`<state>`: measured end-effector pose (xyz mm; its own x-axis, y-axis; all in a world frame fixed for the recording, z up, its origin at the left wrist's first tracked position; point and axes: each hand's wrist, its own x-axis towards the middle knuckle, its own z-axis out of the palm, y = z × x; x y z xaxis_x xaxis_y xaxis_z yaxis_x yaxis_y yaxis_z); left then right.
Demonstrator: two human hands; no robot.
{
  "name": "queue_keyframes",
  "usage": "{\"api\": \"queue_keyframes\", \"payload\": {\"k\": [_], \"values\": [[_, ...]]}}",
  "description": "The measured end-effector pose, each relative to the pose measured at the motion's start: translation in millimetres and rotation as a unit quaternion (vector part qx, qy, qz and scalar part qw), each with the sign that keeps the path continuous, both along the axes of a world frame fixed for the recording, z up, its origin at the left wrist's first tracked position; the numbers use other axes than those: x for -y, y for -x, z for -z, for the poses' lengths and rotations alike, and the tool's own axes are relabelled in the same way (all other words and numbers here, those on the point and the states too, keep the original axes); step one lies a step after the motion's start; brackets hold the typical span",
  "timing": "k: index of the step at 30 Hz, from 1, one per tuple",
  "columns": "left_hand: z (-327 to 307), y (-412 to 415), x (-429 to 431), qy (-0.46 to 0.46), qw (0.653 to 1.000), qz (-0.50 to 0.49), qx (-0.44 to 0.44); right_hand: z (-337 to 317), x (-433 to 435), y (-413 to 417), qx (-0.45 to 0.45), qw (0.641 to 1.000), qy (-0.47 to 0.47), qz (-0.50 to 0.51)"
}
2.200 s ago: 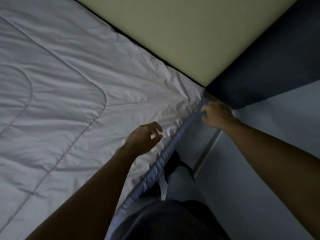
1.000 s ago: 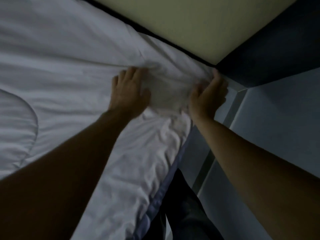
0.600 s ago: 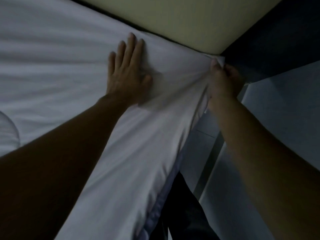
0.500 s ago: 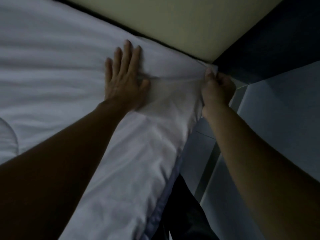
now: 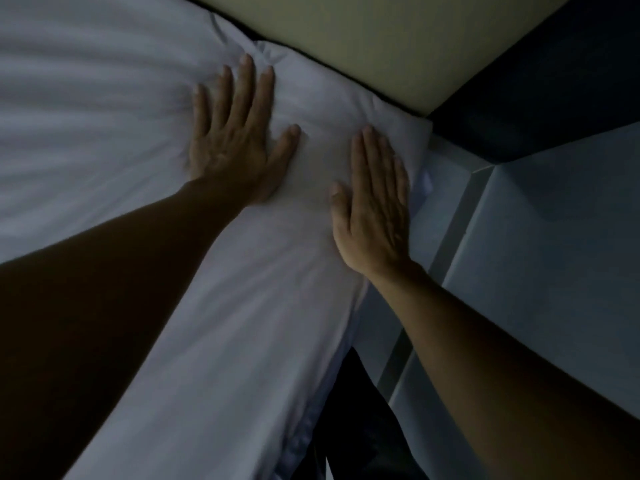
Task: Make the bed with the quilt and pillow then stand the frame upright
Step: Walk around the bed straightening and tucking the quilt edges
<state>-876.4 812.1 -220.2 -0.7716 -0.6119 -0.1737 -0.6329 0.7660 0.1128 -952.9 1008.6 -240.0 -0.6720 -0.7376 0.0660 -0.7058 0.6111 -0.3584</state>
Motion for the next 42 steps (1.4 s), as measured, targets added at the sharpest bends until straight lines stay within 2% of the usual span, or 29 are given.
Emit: {"api": "queue_keyframes", "payload": {"k": [5,8,13,17,20,26,30,32,34,37,40,42], "values": [[-4.5,2.2,2.1,-0.033,0.999,0.007,0.019,-0.8,-4.2,3.3,0.047,0.992,-0.032,0.114],[-20.2,-26.5,2.9,-0.026,0.999,-0.017,0.008,-16.1,11.5,-12.9,0.052,0.990,-0.023,0.125],[-28.4,-48.3,-33.8,-0.008,1.000,-0.022,-0.011,-12.5,22.8,-9.8,0.034,0.998,-0.039,0.029],[-17.9,-85.5,-72.3,-0.013,0.998,-0.041,-0.034,-1.9,10.6,13.0,0.025,0.998,-0.050,0.000],[-9.9,-111.1,-96.3,-0.013,0.999,-0.033,-0.018,2.1,2.2,19.4,0.000,0.999,-0.038,-0.031],[-7.7,-123.0,-99.4,-0.017,0.999,-0.011,-0.026,-4.7,4.8,12.7,-0.010,0.997,-0.071,-0.014],[-13.6,-121.4,-81.4,-0.029,0.996,-0.012,-0.087,-25.1,19.5,4.8,-0.035,0.999,-0.026,-0.006],[-13.4,-113.2,-56.2,-0.019,0.994,0.003,-0.108,-25.5,25.0,4.4,-0.017,1.000,-0.016,-0.009],[-10.8,-97.3,-23.2,-0.016,0.996,0.001,-0.092,-16.9,24.1,6.1,0.020,0.999,-0.028,0.003],[-1.9,-78.9,13.9,-0.028,0.999,0.019,-0.015,-2.3,13.5,7.3,0.030,0.998,-0.045,-0.012],[5.8,-80.7,16.0,-0.021,0.999,0.044,0.008,1.6,5.3,12.6,0.025,0.997,-0.060,-0.035],[4.0,-78.7,16.1,-0.047,0.998,0.039,0.030,0.1,3.9,16.5,0.029,0.995,-0.085,-0.045]]}}
